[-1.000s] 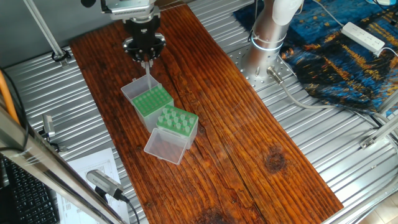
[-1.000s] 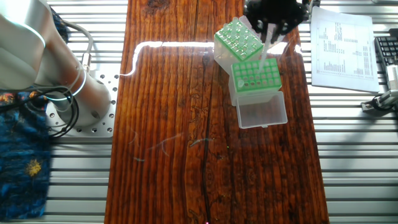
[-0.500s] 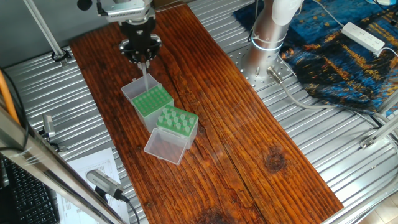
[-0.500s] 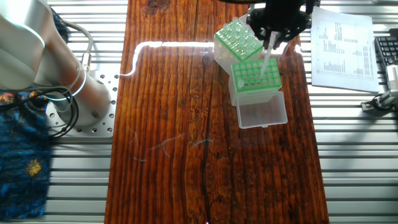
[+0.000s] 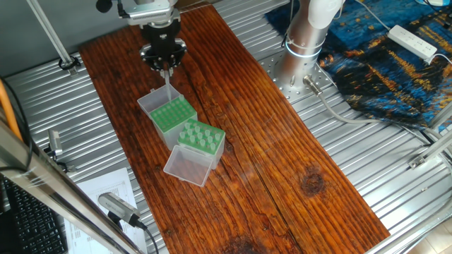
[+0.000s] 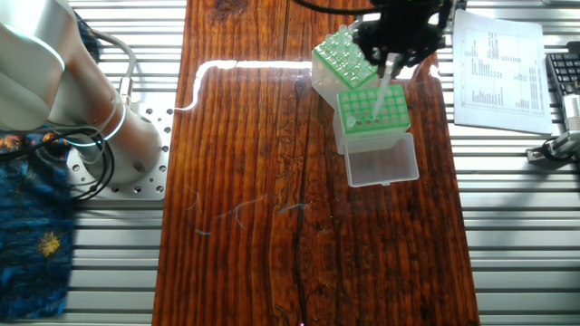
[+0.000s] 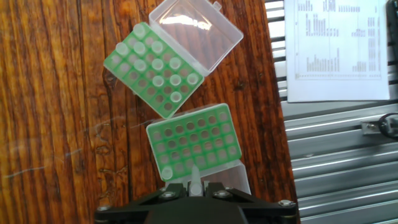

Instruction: Transfer all large pipette tips from one holder to another

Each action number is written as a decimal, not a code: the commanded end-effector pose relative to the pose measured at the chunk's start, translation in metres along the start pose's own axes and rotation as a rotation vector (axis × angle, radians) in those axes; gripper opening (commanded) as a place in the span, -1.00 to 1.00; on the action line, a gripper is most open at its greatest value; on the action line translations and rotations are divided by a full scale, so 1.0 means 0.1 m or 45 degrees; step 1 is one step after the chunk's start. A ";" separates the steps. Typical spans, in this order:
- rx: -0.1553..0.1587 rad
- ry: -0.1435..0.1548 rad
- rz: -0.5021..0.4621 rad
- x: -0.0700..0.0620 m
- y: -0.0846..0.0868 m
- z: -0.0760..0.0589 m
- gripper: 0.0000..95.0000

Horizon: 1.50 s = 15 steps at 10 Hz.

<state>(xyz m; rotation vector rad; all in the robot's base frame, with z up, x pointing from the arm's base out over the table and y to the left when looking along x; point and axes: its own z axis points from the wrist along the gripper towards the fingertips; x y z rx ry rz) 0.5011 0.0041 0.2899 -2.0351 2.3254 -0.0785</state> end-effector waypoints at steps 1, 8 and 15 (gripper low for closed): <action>-0.004 -0.003 0.002 0.00 -0.02 0.01 -1.00; -0.010 -0.012 -0.002 0.02 0.03 0.06 -1.00; -0.008 -0.012 -0.001 0.03 0.03 0.10 -1.00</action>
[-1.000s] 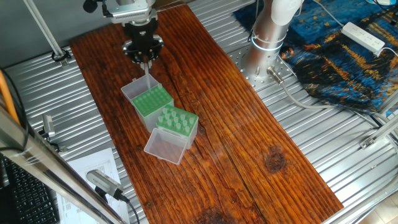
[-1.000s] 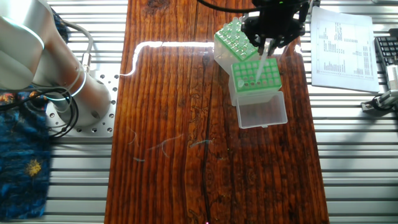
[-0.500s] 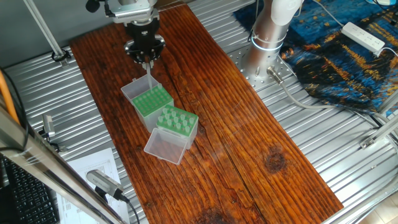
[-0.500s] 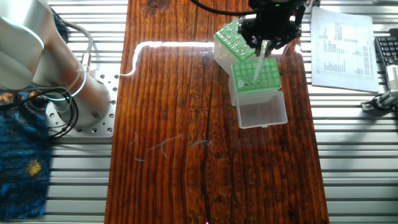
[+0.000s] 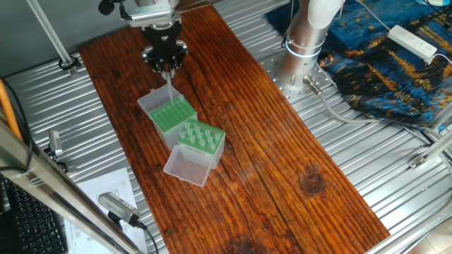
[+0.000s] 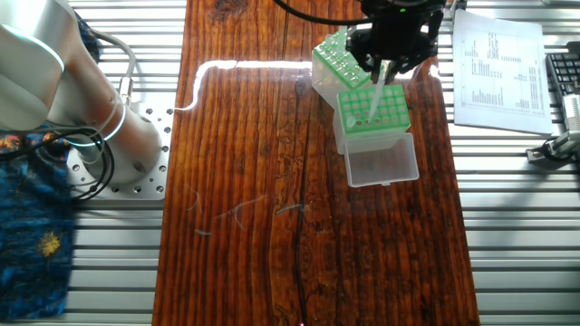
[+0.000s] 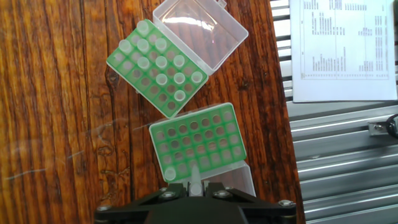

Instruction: Transfer all large pipette tips from one holder to another

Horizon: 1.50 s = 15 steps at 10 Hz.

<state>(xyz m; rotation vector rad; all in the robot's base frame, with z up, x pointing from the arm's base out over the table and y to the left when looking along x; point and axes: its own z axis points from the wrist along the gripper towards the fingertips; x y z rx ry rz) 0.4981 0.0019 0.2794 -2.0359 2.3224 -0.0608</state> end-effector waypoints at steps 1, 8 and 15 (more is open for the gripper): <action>0.000 -0.001 0.002 0.01 -0.01 0.01 -1.00; -0.001 -0.015 0.003 0.02 -0.01 0.10 -1.00; -0.005 -0.034 0.006 0.02 -0.01 0.10 -0.60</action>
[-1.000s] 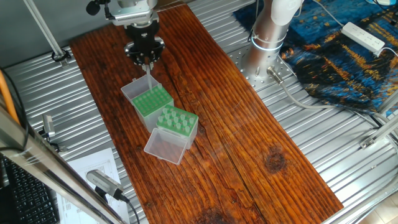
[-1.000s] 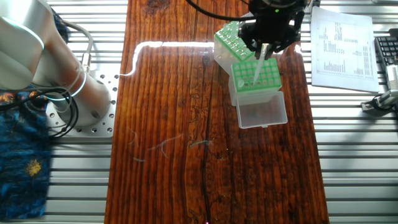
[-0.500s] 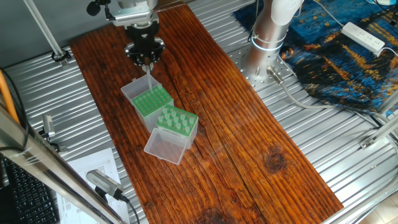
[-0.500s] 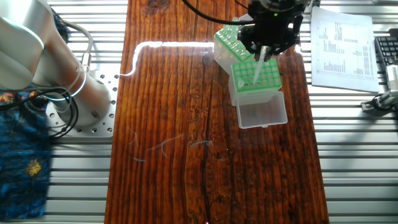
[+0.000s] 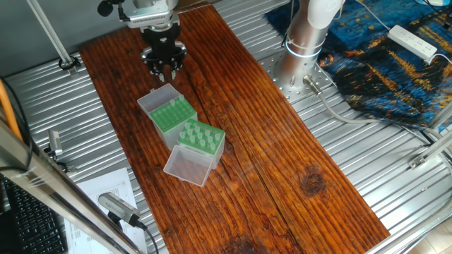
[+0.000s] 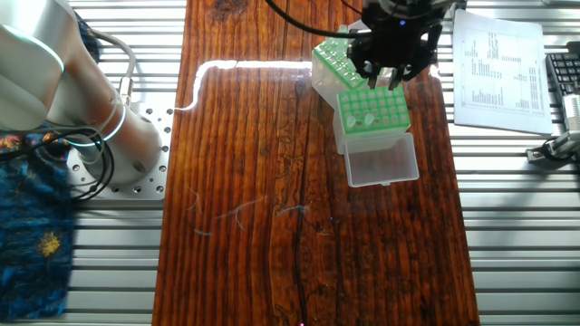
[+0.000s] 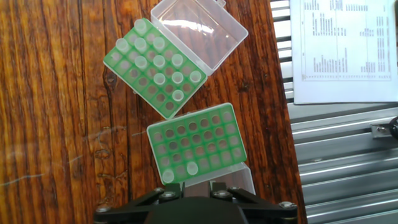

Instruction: Transfer all large pipette tips from one holder to another

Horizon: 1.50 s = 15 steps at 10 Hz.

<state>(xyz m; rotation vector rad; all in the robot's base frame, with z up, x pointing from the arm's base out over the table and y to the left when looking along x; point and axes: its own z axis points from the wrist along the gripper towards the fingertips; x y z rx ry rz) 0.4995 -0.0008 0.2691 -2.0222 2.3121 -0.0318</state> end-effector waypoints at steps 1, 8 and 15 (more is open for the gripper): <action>-0.004 -0.012 0.009 -0.01 0.00 -0.01 -0.60; -0.035 -0.018 0.307 -0.46 0.14 0.14 -0.60; -0.032 0.022 0.147 -0.86 0.16 0.55 -0.60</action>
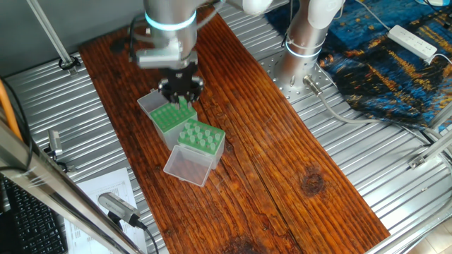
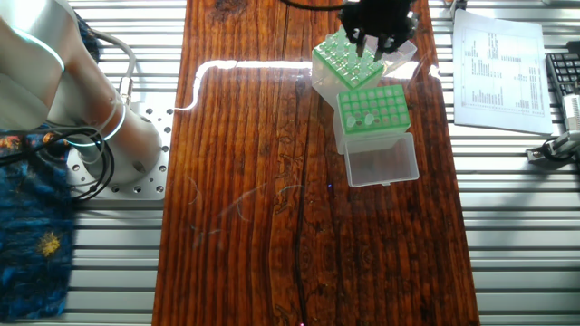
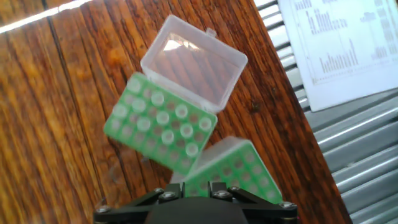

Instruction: Transfer all large pipette tips from one holder to another

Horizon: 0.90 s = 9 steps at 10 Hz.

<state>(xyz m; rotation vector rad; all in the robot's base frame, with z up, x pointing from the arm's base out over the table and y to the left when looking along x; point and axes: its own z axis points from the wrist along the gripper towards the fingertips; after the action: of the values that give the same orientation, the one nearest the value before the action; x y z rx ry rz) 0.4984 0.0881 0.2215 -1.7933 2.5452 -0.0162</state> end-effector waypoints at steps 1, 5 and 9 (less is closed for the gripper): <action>0.006 -0.020 -0.185 0.01 -0.03 0.12 -0.60; -0.002 -0.033 -0.335 -0.01 -0.07 0.30 -0.60; -0.044 -0.027 -0.413 -0.12 -0.04 0.43 -0.60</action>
<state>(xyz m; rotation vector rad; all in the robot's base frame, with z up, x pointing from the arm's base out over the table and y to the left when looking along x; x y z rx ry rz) 0.5078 0.0994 0.1786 -2.1837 2.2239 0.0429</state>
